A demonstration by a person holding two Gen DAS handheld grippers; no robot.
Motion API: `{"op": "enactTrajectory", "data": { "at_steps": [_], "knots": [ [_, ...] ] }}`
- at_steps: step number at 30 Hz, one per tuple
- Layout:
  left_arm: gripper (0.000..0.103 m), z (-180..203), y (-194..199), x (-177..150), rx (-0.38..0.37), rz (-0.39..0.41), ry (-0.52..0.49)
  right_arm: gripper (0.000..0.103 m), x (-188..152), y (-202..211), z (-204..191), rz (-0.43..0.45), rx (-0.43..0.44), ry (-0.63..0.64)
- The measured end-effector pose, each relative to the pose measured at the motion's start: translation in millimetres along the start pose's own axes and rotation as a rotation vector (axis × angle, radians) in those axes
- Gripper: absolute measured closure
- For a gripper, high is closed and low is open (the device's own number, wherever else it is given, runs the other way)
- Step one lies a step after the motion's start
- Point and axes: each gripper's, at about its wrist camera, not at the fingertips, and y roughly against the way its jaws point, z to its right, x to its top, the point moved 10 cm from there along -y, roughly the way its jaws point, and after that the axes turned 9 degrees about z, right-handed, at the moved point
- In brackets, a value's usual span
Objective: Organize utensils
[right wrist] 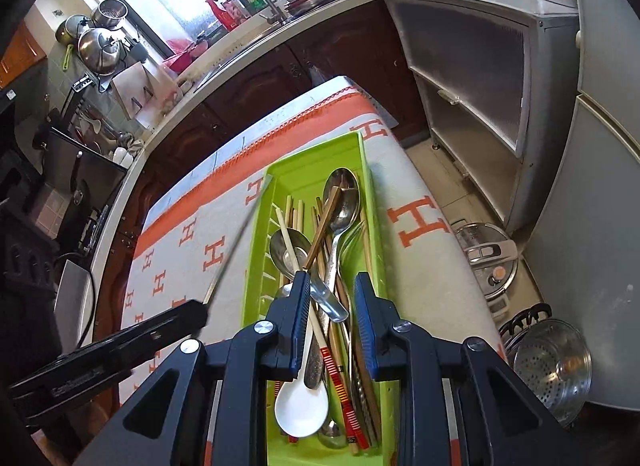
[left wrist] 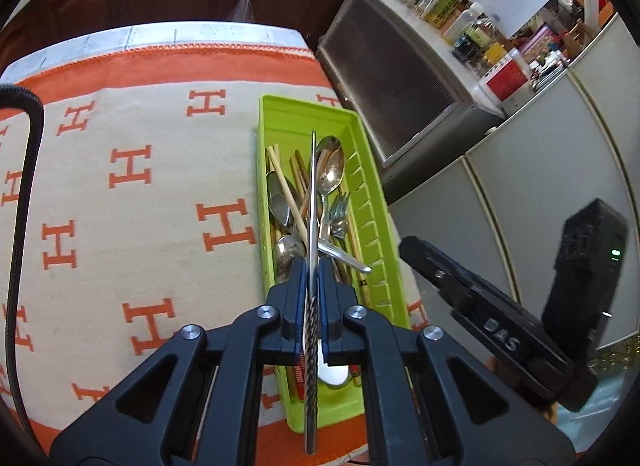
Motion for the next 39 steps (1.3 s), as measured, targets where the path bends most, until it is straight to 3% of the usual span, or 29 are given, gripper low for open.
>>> {"op": "enactTrajectory", "data": {
  "at_steps": [5, 11, 13, 17, 18, 30, 36, 39],
  "knots": [
    [0.099, -7, -18, -12, 0.039, -0.041, -0.024, 0.08, -3, 3, -2, -0.005, 0.012, 0.003],
    [0.098, -19, -15, -15, 0.081, -0.027, -0.037, 0.08, -11, 3, -13, -0.016, 0.029, 0.033],
    [0.093, -22, -11, -15, 0.095, -0.018, -0.044, 0.08, -14, 1, -17, -0.023, 0.033, 0.04],
    [0.056, -29, 1, -11, 0.122, 0.021, -0.054, 0.08, -18, 1, -23, -0.03, 0.038, 0.059],
    [0.053, -31, 5, -9, 0.132, 0.038, -0.059, 0.08, -18, 1, -24, -0.031, 0.039, 0.062],
    [0.053, -44, 49, -11, 0.191, 0.127, -0.113, 0.08, -25, 14, -44, -0.024, 0.053, 0.115],
    [0.053, -61, 79, -16, 0.265, 0.189, -0.138, 0.08, -41, 22, -57, -0.031, 0.072, 0.139],
    [0.053, -74, 98, -20, 0.31, 0.216, -0.131, 0.074, -51, 28, -65, -0.035, 0.087, 0.154]
  ]
}}
